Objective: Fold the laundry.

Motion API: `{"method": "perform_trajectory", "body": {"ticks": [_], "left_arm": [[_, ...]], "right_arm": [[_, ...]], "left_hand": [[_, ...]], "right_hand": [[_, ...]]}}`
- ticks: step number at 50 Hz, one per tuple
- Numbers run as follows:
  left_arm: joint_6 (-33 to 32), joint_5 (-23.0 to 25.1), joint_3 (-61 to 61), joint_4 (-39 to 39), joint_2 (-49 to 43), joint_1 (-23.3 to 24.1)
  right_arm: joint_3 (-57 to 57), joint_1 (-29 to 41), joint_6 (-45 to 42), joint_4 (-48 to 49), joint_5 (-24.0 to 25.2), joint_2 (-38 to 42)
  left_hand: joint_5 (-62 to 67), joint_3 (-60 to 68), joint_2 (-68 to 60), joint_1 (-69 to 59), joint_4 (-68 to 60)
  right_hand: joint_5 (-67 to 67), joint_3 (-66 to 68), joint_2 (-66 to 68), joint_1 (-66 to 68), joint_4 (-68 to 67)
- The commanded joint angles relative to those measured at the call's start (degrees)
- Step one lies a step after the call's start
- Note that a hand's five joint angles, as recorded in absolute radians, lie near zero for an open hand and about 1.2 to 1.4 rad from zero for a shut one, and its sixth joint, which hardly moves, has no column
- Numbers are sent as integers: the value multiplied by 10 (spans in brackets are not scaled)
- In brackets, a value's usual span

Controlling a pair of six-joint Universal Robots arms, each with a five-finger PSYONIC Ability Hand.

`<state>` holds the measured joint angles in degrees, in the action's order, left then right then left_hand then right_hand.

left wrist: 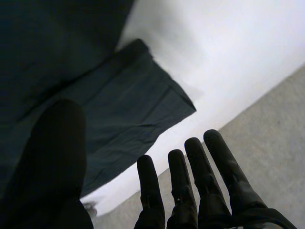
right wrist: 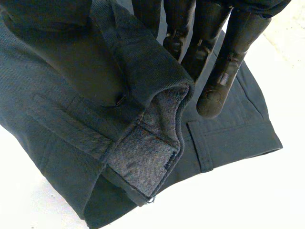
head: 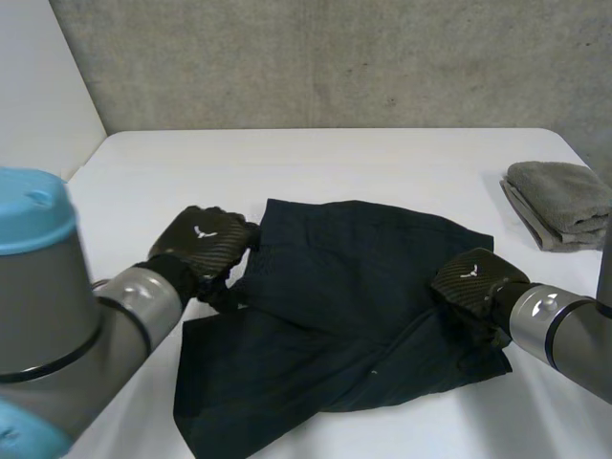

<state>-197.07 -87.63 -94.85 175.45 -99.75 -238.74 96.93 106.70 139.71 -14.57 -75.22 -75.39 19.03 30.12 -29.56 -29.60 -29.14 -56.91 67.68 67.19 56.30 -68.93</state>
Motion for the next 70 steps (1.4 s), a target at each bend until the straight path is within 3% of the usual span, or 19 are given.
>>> {"method": "perform_trajectory", "body": {"ticks": [1, 5, 16, 21, 25, 27, 29, 34, 43, 53, 61, 70], "left_arm": [[66, 5, -38, -135, 84, 5], [65, 4, -79, -165, 99, 12], [66, 3, -140, -150, 45, 23], [64, 2, -138, -145, 19, 51], [62, -10, -128, -109, -3, 68], [60, -35, -118, -72, -14, 68], [57, -58, -105, -44, -22, 68], [18, -107, -20, 23, -74, 65], [-76, -105, 183, 110, -221, 38], [-140, -99, 394, 247, -396, 31], [-143, -63, 484, 298, -487, 15], [-142, -62, 565, 300, -562, -1]], "right_arm": [[6, 0, 1, 2, 1, 2], [11, -1, 1, 6, 1, 2], [23, 0, 0, 16, 0, 2], [23, 0, 0, 18, 0, 2], [23, -1, 0, 19, -4, 2], [23, -2, 1, 19, -5, 2], [22, -4, 1, 20, -5, 2], [16, -7, 3, 35, -5, 1], [-21, -7, 33, 91, -12, 9], [-104, -12, 51, 192, -77, 95], [-166, -12, 53, 257, -101, 158], [-236, -12, 46, 273, -120, 240]], "left_hand": [[20, 10, -15, -15, -19], [19, 8, -13, -13, -18], [22, 11, -17, -16, -21], [51, 40, -45, -45, -49], [265, 255, -260, -260, -264], [454, 443, -449, -448, -453], [510, 499, -504, -504, -509], [510, 499, -504, -504, -509], [510, 499, -504, -504, -509], [510, 499, -504, -504, -509], [510, 499, -504, -504, -509], [510, 499, -504, -504, -509]], "right_hand": [[-131, 123, 128, 237, -111], [-131, 123, 128, 237, -111], [-131, 123, 128, 237, -111], [-131, 123, 128, 237, -111], [-131, 123, 128, 237, -111], [-131, 123, 128, 237, -111], [-131, 123, 128, 237, -111], [-131, 123, 128, 237, -111], [-131, 123, 128, 237, -111], [-131, 123, 128, 237, -111], [-131, 123, 128, 237, -111], [-131, 123, 128, 237, -111]]}}
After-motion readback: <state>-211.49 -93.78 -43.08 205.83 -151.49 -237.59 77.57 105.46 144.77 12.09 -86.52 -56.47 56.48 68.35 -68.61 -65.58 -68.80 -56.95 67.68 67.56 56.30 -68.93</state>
